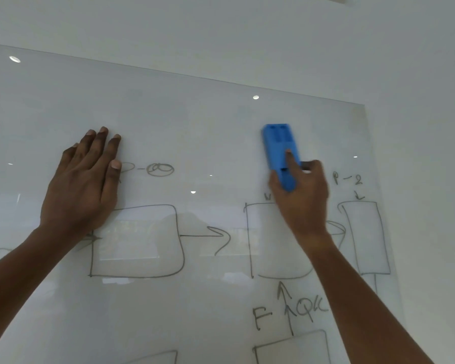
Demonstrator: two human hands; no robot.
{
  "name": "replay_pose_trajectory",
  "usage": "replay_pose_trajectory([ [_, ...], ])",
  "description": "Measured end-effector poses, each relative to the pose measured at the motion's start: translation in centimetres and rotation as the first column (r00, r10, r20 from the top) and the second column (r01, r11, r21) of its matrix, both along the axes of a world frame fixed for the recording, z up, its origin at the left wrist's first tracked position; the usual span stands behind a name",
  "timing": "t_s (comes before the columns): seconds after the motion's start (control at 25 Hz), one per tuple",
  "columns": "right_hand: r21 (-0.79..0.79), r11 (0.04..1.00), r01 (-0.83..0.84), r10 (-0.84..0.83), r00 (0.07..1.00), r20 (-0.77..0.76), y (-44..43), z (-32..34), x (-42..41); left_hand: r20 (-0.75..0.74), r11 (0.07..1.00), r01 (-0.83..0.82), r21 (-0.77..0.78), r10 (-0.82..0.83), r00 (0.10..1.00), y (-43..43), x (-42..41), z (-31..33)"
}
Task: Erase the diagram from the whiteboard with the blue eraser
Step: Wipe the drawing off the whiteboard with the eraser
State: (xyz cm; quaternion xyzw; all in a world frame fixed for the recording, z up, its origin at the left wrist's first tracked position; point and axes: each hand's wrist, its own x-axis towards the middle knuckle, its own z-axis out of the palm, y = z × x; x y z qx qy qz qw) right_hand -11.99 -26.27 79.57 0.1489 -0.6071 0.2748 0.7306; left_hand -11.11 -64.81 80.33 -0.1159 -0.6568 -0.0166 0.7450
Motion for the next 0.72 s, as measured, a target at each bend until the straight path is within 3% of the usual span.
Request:
replay_pose_trajectory([
  [0.08,-0.238,0.971,-0.006,0.017,0.999,0.042,1.6,0.8,-0.2,-0.002,1.000,-0.005,0.007,0.005,1.000,0.4,0.1,0.0],
  [0.16,-0.332,0.943,-0.004,0.028,0.997,0.066,0.0,1.8,-0.2,0.002,1.000,-0.012,0.012,0.012,1.000,0.3,0.1,0.1],
  [0.2,-0.298,0.954,-0.031,0.049,0.997,0.055,-1.6,1.9,0.1,0.000,1.000,-0.011,0.011,0.011,1.000,0.2,0.0,0.1],
  [0.28,-0.062,0.996,-0.072,0.071,0.997,-0.016,-4.9,0.9,0.8,-0.012,1.000,-0.005,0.005,0.005,1.000,-0.1,-0.3,0.0],
  [0.4,0.296,0.955,0.034,-0.010,0.997,-0.080,-5.8,-1.9,0.8,-0.015,1.000,0.012,-0.015,-0.013,1.000,-1.0,-1.0,0.3],
  [0.48,0.329,0.941,0.076,-0.056,0.996,-0.071,-2.3,-2.8,0.3,-0.017,1.000,0.011,-0.014,-0.011,1.000,-1.4,-1.5,0.5],
  [0.6,0.023,0.999,0.037,-0.038,0.999,0.022,4.5,-3.6,-0.1,-0.015,1.000,0.006,-0.010,-0.006,1.000,-1.4,-1.9,0.6],
  [0.72,-0.313,0.950,0.002,0.020,0.997,0.068,7.3,-2.2,-0.8,-0.045,1.000,-0.019,0.006,0.019,0.999,-1.1,-1.7,0.5],
])
